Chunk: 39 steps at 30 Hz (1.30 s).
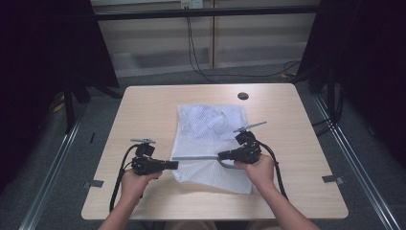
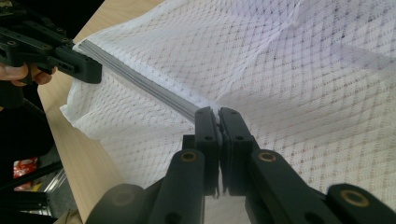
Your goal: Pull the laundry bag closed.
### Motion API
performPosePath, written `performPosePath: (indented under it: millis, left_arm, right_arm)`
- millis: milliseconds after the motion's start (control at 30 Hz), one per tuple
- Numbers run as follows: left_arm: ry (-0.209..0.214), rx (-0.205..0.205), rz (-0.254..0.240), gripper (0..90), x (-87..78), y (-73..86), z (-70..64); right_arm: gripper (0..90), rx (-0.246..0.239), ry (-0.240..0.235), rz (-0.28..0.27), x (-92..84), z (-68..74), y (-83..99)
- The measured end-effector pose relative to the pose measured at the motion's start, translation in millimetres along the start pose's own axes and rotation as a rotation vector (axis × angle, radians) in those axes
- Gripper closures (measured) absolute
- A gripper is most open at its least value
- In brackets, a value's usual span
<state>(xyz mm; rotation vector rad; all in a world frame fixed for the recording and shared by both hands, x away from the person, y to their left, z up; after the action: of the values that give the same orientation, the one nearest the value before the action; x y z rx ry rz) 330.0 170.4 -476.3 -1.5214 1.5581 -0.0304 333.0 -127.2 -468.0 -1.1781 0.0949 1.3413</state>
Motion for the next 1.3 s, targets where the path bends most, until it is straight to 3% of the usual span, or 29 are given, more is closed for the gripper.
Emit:
performPosePath:
  millis: [833,900,1300]
  left_arm:
    - [-0.004,0.010,0.002,88.3,-1.6,0.1,-0.8]
    - [-0.002,0.014,0.007,88.3,-1.7,0.5,-0.5]
    - [-0.009,0.013,0.003,88.3,-1.9,0.3,-1.0]
  right_arm:
    - [87.1,-0.002,0.013,0.003,-1.7,-2.8,1.1]
    - [87.1,0.008,-0.001,-0.003,-2.8,-4.8,1.5]
    - [87.1,-0.001,0.023,0.007,-3.8,-5.5,3.1]
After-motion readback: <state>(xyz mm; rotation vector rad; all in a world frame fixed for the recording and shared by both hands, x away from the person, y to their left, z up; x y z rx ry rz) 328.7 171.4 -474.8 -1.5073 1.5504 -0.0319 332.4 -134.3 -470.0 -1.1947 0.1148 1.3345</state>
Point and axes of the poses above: each handheld gripper's, and its own axes: x roughly forward along the jaws, y roughly out of its underside, z roughly to its left, the point moved 3 cm from there along x, roughly forward along the jaws, and after that the axes turned 1 degree about -z, right-handed, at the moved point
